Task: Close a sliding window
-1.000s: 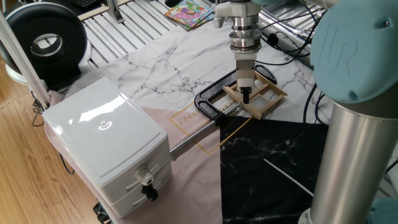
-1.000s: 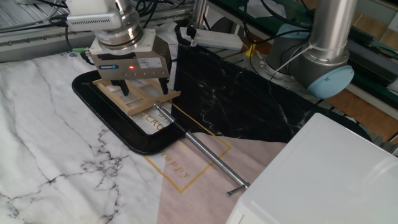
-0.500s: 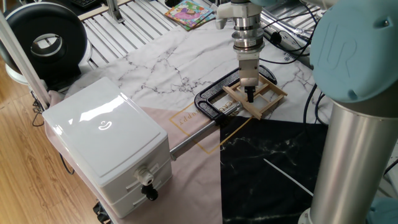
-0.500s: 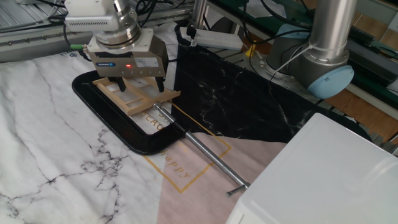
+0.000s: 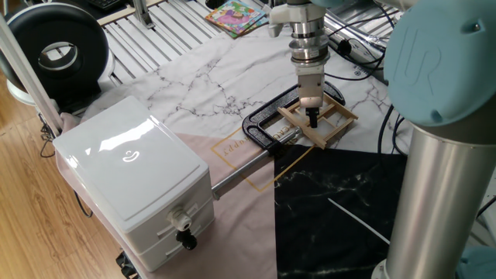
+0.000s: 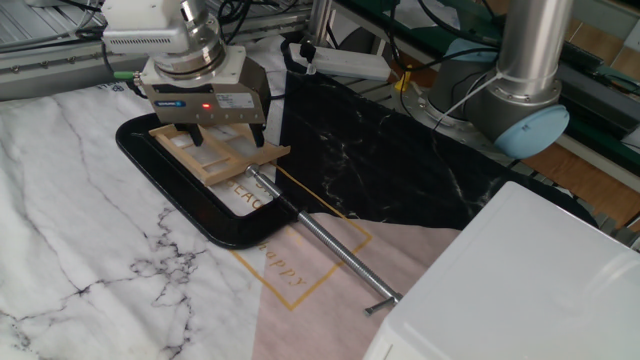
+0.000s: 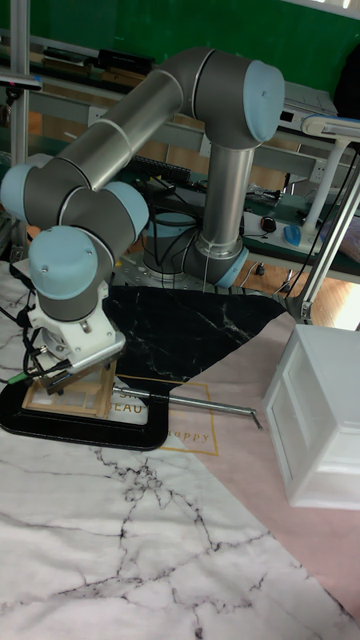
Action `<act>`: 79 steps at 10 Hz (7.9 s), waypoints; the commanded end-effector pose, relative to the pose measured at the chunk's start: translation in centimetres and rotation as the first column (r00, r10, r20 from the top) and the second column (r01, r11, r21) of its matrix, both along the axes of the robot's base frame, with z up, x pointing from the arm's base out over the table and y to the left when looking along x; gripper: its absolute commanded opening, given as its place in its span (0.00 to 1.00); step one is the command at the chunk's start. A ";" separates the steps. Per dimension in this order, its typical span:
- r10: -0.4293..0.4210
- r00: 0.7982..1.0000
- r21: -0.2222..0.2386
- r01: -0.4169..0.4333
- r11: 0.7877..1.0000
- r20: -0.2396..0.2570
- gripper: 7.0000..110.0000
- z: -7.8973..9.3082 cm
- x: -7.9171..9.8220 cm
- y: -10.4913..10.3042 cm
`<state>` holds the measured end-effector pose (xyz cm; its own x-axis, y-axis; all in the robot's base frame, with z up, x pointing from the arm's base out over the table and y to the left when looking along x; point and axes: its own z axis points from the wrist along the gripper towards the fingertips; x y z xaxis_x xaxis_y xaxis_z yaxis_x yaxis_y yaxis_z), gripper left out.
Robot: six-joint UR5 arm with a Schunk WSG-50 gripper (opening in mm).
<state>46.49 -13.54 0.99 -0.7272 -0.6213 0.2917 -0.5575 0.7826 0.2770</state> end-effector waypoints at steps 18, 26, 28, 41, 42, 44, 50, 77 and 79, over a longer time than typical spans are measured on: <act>-0.097 0.989 -0.200 0.118 0.973 0.110 0.79 0.7 2.3 -0.5; -0.240 0.960 0.127 0.223 0.967 0.146 0.79 1.4 1.9 8.0; -0.244 0.960 0.133 0.227 0.965 0.137 0.79 1.2 2.0 7.8; -0.378 0.922 0.089 0.371 0.924 0.082 0.79 0.4 2.0 7.4; -0.403 0.911 0.088 0.397 0.914 0.082 0.79 0.3 2.2 7.8; -0.422 0.903 0.075 0.417 0.906 0.082 0.79 0.0 2.6 7.7; -0.437 0.895 0.011 0.438 0.899 0.095 0.79 -0.3 2.4 6.1; -0.558 0.810 -0.083 0.577 0.812 0.180 0.79 -0.5 3.7 3.6; -0.546 0.815 -0.100 0.570 0.815 0.194 0.79 -0.6 3.9 3.0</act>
